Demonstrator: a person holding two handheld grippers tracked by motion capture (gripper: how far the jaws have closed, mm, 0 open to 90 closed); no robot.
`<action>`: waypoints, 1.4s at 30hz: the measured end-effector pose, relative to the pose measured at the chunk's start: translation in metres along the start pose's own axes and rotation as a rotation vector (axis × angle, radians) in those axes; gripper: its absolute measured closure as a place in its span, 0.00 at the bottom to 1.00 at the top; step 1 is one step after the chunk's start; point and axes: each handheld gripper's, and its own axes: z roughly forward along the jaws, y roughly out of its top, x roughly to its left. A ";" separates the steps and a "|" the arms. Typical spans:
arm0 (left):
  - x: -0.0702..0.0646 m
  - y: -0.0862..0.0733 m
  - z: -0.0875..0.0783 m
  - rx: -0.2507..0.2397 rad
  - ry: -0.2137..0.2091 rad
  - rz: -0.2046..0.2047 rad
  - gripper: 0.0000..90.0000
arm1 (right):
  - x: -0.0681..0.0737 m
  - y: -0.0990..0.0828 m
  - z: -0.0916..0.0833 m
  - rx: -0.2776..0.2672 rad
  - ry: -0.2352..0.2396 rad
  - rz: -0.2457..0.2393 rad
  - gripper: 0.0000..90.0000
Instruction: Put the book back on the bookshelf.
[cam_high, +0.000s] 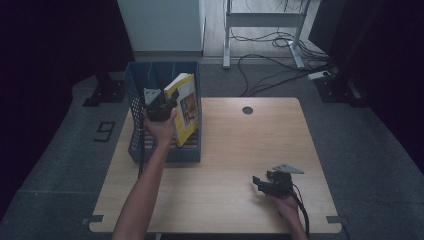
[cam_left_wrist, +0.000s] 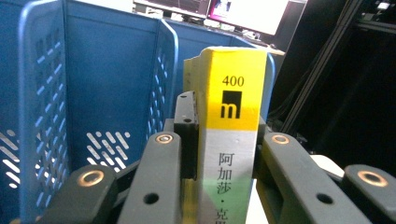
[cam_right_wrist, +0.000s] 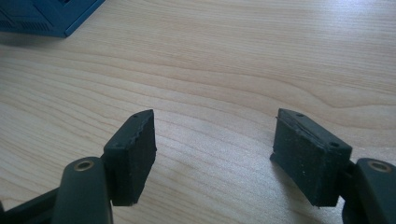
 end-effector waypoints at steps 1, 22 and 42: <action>0.000 -0.001 0.001 0.003 0.001 0.000 0.84 | 0.000 0.000 0.000 0.000 0.000 0.000 0.32; -0.012 -0.018 0.027 0.019 0.017 0.032 0.84 | 0.000 0.000 0.000 0.000 -0.002 -0.002 0.32; -0.015 -0.035 0.009 0.043 -0.030 0.016 0.82 | 0.003 0.000 0.001 0.005 -0.019 -0.022 0.32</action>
